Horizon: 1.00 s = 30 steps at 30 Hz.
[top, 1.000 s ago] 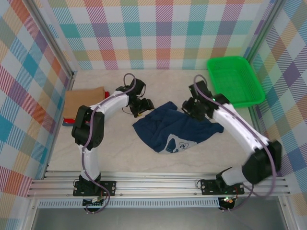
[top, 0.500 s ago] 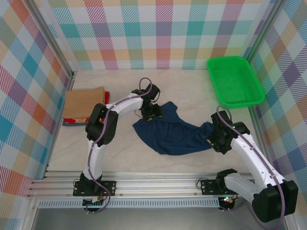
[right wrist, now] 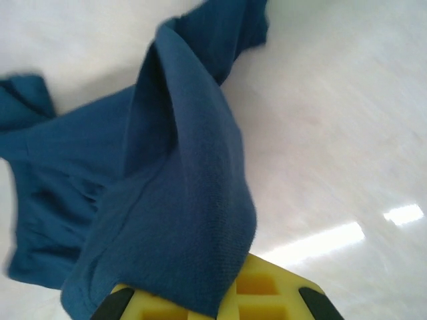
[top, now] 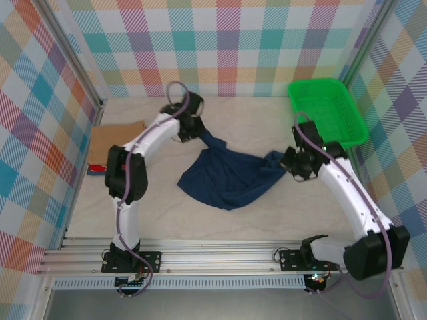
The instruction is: Fold and stack the t-shirts
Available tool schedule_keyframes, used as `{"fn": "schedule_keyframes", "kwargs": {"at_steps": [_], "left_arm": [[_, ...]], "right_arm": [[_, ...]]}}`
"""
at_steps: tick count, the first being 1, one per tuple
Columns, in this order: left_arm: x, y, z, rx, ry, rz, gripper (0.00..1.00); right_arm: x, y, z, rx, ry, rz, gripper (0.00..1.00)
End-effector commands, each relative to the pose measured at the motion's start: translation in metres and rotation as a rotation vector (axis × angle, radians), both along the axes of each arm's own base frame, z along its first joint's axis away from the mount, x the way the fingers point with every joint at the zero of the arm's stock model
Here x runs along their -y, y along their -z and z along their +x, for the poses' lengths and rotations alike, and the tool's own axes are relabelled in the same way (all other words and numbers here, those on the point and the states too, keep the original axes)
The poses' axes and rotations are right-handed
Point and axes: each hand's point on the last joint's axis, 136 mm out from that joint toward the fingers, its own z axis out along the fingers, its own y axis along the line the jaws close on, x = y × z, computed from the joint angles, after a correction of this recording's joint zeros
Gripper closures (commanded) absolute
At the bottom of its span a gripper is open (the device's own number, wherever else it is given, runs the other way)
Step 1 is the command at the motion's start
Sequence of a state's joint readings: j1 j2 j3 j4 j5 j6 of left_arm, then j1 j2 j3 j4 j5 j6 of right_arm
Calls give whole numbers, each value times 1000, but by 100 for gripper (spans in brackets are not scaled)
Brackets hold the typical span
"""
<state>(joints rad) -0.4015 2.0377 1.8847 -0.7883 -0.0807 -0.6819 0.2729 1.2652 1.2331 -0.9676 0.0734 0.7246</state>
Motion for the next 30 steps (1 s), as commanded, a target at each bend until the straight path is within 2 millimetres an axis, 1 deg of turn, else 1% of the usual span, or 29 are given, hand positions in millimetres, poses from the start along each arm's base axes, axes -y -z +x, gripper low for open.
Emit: {"fn": "schedule_keyframes", "kwargs": {"at_steps": [1,2,4,5,6,7,8,9,11,14,15,16,17,18,19,20,21,22,24,26,27,28,30], "left_arm": [[-61,-96,8,172,-152,17,100],[-71,-115,11,215,-175,9,100],[-88,-163,15,322,-208,-6,100],[-93,-182,17,364,-210,-10,100],[-94,-200,18,402,-206,-14,100],[-92,-211,21,428,-188,-30,100],[-86,-217,26,437,-164,-62,100],[-79,-213,33,426,-142,-96,100],[-64,-193,47,380,-106,-143,100],[-36,-139,75,278,-60,-247,100],[-25,-119,85,252,-36,-280,100],[-14,-99,94,224,-20,-306,94],[-6,-83,101,197,-13,-342,81],[3,-72,107,172,1,-372,65],[7,-66,105,145,5,-358,53],[7,-63,102,123,6,-321,42],[1,-61,94,101,-8,-261,28],[-7,-57,85,70,-28,-205,18],[-19,-50,66,17,-19,-130,15],[-32,-39,46,-14,-10,-73,18],[-41,-32,36,-22,-24,-72,19],[-50,-21,24,-44,-43,-88,22],[-67,13,-2,-139,-80,-102,29]], "right_arm": [[-26,-55,56,196,-144,44,100],[-32,-70,68,236,-162,58,100],[-43,-98,89,307,-191,92,100],[-45,-107,93,324,-190,100,100],[-44,-111,96,323,-177,106,100],[-43,-111,96,313,-165,118,100],[-43,-107,94,290,-155,146,100],[-41,-98,91,261,-139,167,100],[-40,-74,82,196,-119,199,100],[-40,-27,57,42,-63,269,100],[-37,-9,47,-15,-32,276,100],[-34,7,37,-54,-11,273,100],[-32,21,30,-80,1,271,100],[-28,33,24,-90,12,266,100],[-21,45,18,-105,23,240,100],[-14,54,13,-119,31,213,100],[-8,62,9,-135,34,187,100],[-2,70,6,-152,33,169,100],[5,78,3,-173,18,144,100],[11,83,1,-194,5,108,100],[13,84,0,-202,1,96,100],[14,84,0,-201,-7,91,100],[15,84,1,-197,-13,83,100]]}}
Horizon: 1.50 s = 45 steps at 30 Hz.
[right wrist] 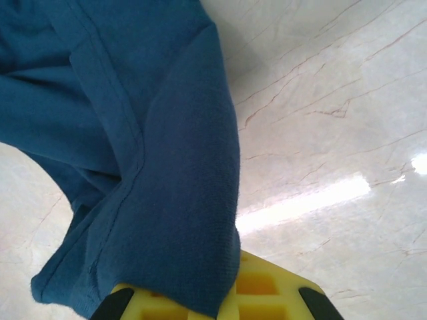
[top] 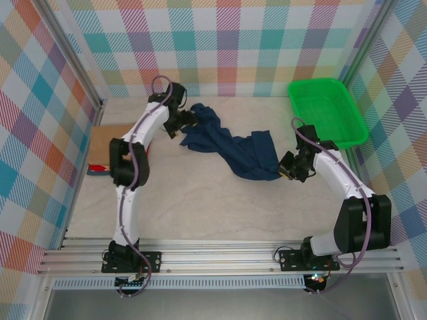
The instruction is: Fold and stack the t-shirts
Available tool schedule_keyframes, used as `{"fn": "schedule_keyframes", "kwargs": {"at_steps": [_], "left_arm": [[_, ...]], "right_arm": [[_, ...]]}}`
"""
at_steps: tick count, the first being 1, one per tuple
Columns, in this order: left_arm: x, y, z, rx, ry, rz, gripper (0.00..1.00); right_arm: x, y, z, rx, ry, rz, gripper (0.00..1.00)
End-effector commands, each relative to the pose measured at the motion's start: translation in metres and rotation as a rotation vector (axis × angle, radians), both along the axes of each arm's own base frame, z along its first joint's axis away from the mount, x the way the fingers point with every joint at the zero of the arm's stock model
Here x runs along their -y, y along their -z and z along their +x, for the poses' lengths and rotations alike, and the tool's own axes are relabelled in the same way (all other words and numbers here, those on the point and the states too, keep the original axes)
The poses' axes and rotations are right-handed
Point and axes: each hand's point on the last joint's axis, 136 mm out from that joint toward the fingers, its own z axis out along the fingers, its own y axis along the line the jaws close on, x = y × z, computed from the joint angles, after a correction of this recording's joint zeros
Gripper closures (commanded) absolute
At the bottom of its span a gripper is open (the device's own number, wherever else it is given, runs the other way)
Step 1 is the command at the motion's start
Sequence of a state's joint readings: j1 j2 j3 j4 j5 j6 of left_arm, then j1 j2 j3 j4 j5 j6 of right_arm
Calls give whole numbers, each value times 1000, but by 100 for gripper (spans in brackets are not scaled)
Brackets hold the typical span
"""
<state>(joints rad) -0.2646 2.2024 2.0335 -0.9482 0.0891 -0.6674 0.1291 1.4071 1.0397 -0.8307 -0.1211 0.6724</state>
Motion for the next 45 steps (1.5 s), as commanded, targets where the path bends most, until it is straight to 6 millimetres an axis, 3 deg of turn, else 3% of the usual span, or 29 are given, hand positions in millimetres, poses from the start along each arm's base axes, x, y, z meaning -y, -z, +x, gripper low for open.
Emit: {"fn": "schedule_keyframes", "kwargs": {"at_steps": [1,3,5,12,20,23,24,26,29,36,40,42,44,45], "left_arm": [[-32,-16,-24,33,-41,-32,32],[-29,10,-35,-6,-53,-93,32],[-24,23,-32,6,-69,-144,29],[-11,40,12,67,-120,-226,32],[3,74,-1,-26,-126,-198,61],[3,73,4,6,-144,-204,88],[1,65,8,32,-155,-198,100],[-6,39,17,88,-178,-184,100],[-23,-27,33,201,-199,-122,100],[-64,-199,47,499,-250,-94,100],[-84,-289,26,679,-278,-72,100],[-90,-318,8,739,-275,-53,100],[-92,-331,-15,758,-258,-48,100],[-90,-323,-29,728,-252,-36,100]], "right_arm": [[4,-5,3,25,-39,-28,100],[3,-3,4,19,-40,-23,100],[3,1,4,13,-42,-20,100],[-2,12,-1,0,-42,20,100],[0,15,1,-2,-28,21,100],[-1,15,3,-1,-24,29,100],[-2,15,5,3,-25,31,100],[-4,12,10,13,-32,36,100],[-8,-5,32,62,-52,50,100],[-30,-96,116,309,-106,137,100],[-36,-156,152,451,-128,191,100],[-37,-183,158,534,-143,195,100],[-37,-198,153,596,-153,195,100],[-35,-195,145,590,-148,188,100]]}}
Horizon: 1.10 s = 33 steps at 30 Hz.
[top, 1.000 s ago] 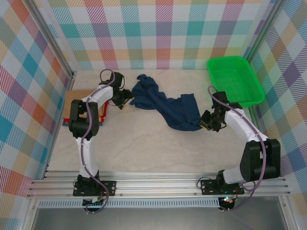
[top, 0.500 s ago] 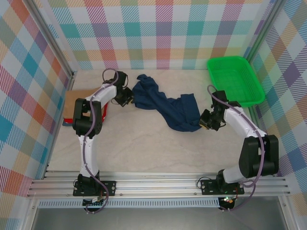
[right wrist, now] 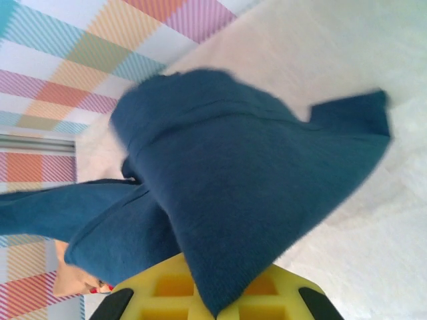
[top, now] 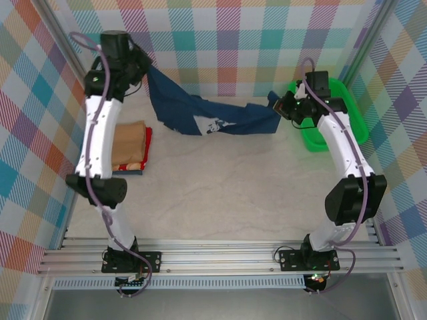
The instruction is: Fold and stack the t-shirts
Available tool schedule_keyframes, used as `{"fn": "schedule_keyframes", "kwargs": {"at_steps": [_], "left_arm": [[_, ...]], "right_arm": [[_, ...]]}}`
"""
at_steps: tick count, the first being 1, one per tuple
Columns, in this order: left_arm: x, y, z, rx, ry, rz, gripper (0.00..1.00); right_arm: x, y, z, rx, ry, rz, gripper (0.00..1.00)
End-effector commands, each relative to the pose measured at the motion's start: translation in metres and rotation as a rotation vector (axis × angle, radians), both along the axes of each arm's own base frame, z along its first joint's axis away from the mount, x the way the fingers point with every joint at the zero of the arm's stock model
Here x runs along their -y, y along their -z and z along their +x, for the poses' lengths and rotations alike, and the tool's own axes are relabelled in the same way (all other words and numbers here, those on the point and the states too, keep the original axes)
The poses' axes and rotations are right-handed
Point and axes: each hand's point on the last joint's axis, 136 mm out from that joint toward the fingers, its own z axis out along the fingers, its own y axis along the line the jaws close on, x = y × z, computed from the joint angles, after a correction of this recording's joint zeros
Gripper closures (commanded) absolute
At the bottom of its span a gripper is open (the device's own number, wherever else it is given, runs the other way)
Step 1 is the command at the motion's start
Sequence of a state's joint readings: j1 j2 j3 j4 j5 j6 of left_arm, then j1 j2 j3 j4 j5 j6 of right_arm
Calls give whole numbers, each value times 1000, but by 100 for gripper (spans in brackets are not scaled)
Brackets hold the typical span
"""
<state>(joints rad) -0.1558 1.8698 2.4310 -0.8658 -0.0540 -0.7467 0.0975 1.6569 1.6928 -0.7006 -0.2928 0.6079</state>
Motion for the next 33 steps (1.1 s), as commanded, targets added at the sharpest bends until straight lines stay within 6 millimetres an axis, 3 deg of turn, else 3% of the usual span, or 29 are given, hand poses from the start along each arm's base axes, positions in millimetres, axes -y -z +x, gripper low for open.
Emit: {"fn": "schedule_keyframes", "kwargs": {"at_steps": [1,2,5,7,9,11,13,16,18,24,25,28,30,33], "left_arm": [[-7,22,-52,-109,-14,86,100],[-2,34,-69,-135,-5,100,100],[17,94,-137,-256,32,98,100],[28,168,-188,-418,66,102,100],[27,229,-235,-568,68,100,100],[26,274,-268,-660,89,111,100],[28,308,-289,-742,128,118,100],[37,332,-295,-798,182,111,100],[38,339,-293,-817,188,126,100],[14,328,-281,-821,98,284,100],[11,327,-281,-827,87,302,100],[10,331,-279,-843,80,319,100],[10,336,-280,-858,70,321,100],[5,339,-282,-864,44,324,100]], "right_arm": [[4,-8,-25,23,-14,-6,100],[8,5,-40,-16,1,-20,100],[36,77,-105,-232,120,-114,92],[51,134,-159,-408,191,-153,78],[52,177,-202,-540,225,-124,62],[55,197,-229,-613,276,-106,52],[64,198,-242,-622,349,-122,44],[74,181,-232,-558,394,-155,42],[72,181,-220,-553,380,-146,38],[61,196,-166,-546,389,-87,38],[58,193,-153,-540,389,-75,43],[38,179,-118,-490,346,-115,46],[25,180,-106,-476,307,-191,48],[17,201,-97,-533,287,-281,54]]}}
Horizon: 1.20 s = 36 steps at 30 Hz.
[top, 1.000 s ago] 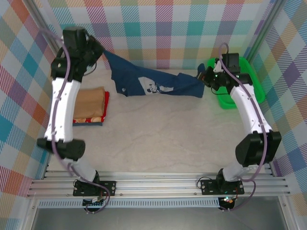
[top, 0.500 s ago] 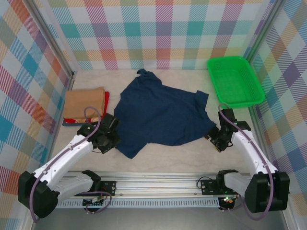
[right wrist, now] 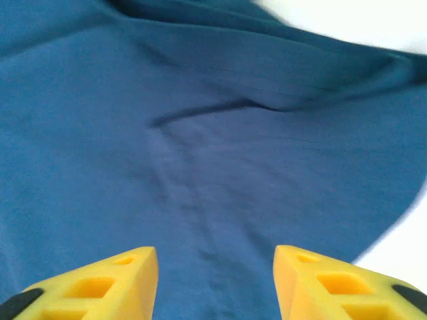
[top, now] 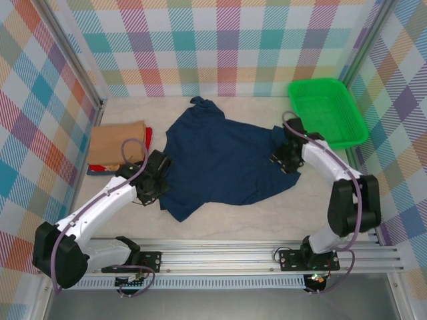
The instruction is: Fold and stack the t-shirts
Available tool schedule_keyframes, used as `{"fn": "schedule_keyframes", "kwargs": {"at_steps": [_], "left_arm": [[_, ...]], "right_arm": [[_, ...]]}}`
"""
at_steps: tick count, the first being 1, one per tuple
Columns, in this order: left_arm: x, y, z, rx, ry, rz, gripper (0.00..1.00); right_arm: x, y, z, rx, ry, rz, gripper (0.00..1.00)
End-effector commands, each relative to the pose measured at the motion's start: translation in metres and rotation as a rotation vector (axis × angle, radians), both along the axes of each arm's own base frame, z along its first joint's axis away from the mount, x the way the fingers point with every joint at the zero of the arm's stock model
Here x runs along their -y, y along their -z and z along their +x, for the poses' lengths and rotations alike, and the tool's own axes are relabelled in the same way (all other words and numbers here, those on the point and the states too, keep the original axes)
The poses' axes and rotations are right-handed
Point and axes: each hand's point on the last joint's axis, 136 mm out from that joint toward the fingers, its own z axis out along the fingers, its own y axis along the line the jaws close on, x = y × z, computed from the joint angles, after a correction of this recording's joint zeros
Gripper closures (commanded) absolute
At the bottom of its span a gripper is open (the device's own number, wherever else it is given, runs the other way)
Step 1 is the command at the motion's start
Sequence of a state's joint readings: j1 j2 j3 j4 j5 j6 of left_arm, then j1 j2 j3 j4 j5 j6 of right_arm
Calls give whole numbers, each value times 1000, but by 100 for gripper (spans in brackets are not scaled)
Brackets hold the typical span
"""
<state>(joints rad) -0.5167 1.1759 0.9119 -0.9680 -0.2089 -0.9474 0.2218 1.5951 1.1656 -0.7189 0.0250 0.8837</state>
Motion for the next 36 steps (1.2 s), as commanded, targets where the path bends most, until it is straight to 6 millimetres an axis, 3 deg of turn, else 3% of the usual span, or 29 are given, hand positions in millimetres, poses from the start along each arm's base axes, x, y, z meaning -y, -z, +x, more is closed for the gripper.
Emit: {"fn": "schedule_keyframes", "kwargs": {"at_steps": [1,9,17,21,23,36], "left_arm": [[-11,1,-7,-10,-15,54,100],[-16,8,-22,-36,-2,47,100],[-16,5,-25,-29,-6,36,100],[-17,3,-24,-25,2,40,100],[-17,2,-24,-26,6,42,100],[-15,-1,-21,-18,14,39,100]], "right_arm": [[-3,19,10,-45,-17,-90,55],[-21,61,32,-129,-96,-122,57],[-32,68,41,-120,-100,-100,57],[-30,73,41,-150,-95,-118,74],[-28,77,39,-166,-91,-126,78],[-17,73,27,-184,-87,-171,66]]}}
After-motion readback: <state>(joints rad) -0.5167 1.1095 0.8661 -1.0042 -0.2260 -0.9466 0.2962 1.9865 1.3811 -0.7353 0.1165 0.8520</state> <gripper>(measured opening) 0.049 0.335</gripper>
